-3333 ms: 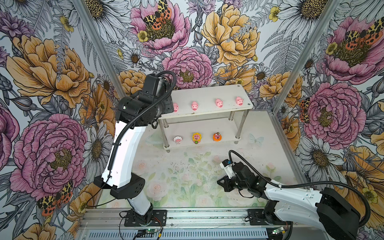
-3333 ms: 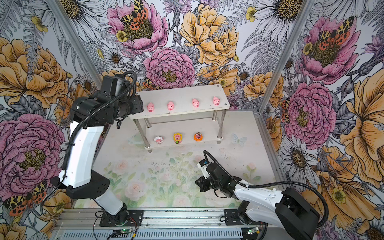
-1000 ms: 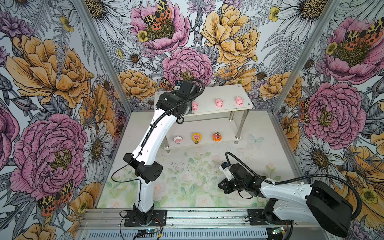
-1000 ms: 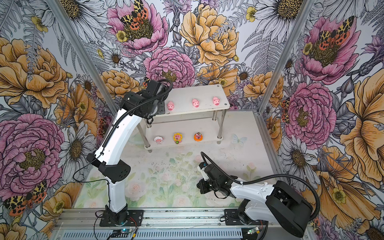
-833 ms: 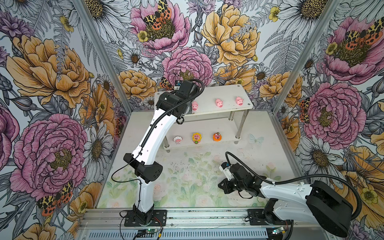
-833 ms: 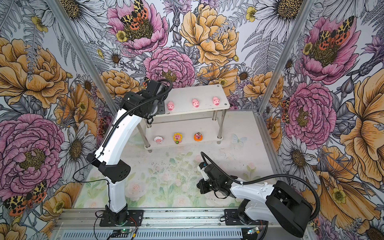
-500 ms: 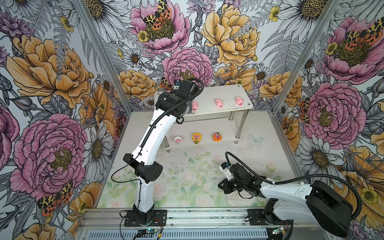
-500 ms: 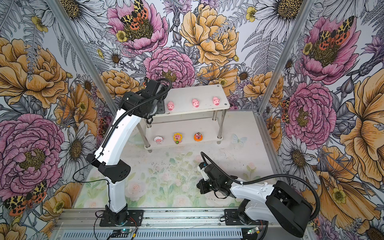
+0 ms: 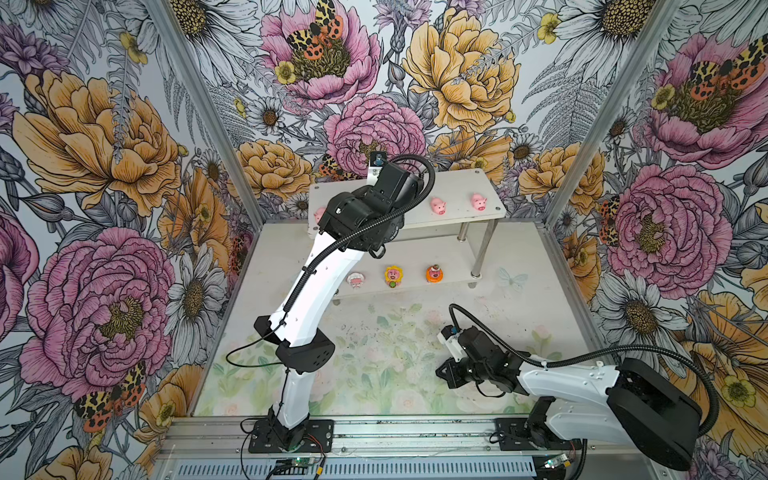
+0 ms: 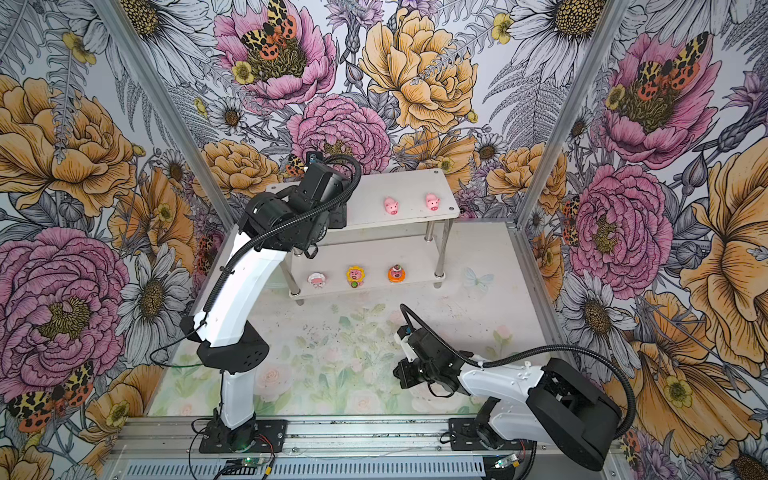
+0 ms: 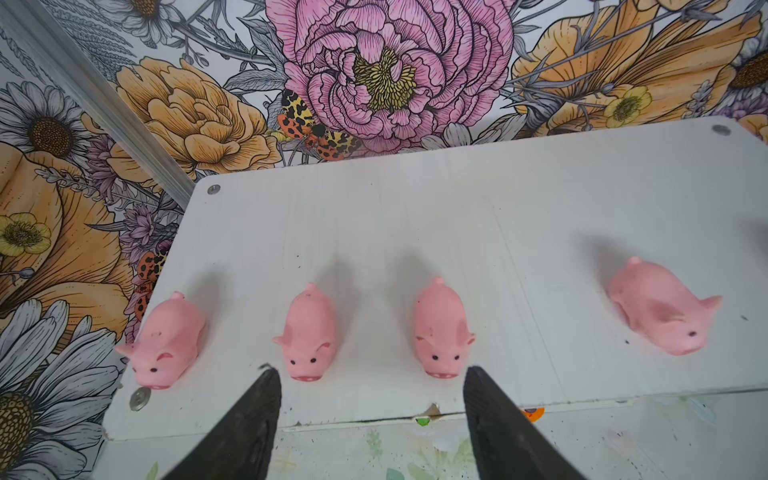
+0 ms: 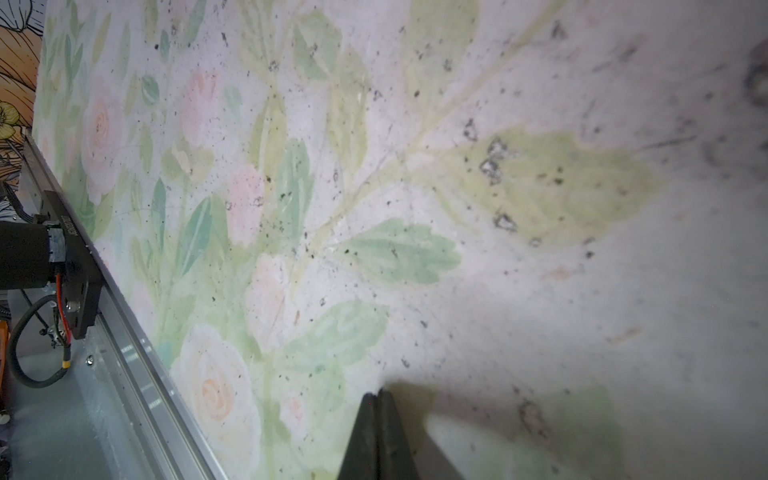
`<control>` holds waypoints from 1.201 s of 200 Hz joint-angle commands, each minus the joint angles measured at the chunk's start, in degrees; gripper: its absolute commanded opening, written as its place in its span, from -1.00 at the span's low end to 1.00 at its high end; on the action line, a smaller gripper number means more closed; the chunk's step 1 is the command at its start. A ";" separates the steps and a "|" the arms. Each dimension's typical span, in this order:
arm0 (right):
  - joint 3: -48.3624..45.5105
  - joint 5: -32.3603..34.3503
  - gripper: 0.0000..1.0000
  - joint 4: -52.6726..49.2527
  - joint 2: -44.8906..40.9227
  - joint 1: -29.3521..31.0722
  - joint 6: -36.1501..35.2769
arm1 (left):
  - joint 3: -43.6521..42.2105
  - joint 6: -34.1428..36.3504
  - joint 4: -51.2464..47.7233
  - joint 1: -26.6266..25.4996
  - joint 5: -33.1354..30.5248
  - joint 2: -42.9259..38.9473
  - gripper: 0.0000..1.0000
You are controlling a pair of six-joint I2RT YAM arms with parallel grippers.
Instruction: Place and organize the plastic toys onto the shelf
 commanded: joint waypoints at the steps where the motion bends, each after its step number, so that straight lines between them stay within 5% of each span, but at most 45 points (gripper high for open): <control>1: 1.45 -0.32 -0.99 1.06 0.88 -0.26 -0.78 | 1.48 0.62 0.45 0.56 0.94 2.80 0.47; 90: 1.59 -0.85 -0.99 1.03 1.16 -0.26 -0.68 | 1.99 -1.58 1.57 2.97 7.16 5.32 0.51; 143: 1.58 -0.92 -0.99 0.75 1.06 -0.33 -0.72 | 2.21 -2.03 2.96 3.48 8.83 7.08 0.11; 190: 1.59 -1.06 -0.99 0.75 1.06 -0.34 -0.75 | 2.20 -2.39 3.47 3.76 9.62 8.24 0.06; 240: 1.58 -1.10 -0.99 0.66 1.06 -0.29 -0.77 | 2.21 -3.32 4.66 3.80 10.29 8.79 -0.21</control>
